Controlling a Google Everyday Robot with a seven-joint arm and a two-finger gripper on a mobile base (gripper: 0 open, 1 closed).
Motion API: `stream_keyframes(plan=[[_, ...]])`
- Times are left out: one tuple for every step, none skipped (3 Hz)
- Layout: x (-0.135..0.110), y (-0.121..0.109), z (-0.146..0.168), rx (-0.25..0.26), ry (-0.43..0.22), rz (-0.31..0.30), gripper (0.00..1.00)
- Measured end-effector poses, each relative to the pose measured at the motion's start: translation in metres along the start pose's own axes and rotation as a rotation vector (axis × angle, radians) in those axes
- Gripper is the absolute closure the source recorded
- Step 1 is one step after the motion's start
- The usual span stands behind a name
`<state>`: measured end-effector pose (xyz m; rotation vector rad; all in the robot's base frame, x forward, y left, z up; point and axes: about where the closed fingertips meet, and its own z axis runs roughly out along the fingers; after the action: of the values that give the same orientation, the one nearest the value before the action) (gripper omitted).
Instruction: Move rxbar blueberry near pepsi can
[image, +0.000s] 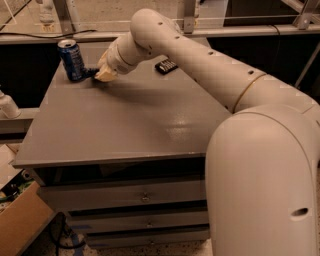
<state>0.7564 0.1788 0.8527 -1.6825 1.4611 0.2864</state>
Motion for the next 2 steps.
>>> stream_keyframes(plan=[[-0.0030, 0.0004, -0.0072, 0.001, -0.008, 0.002, 0.13], [-0.0083, 0.0020, -0.0098, -0.007, -0.026, 0.006, 0.00]])
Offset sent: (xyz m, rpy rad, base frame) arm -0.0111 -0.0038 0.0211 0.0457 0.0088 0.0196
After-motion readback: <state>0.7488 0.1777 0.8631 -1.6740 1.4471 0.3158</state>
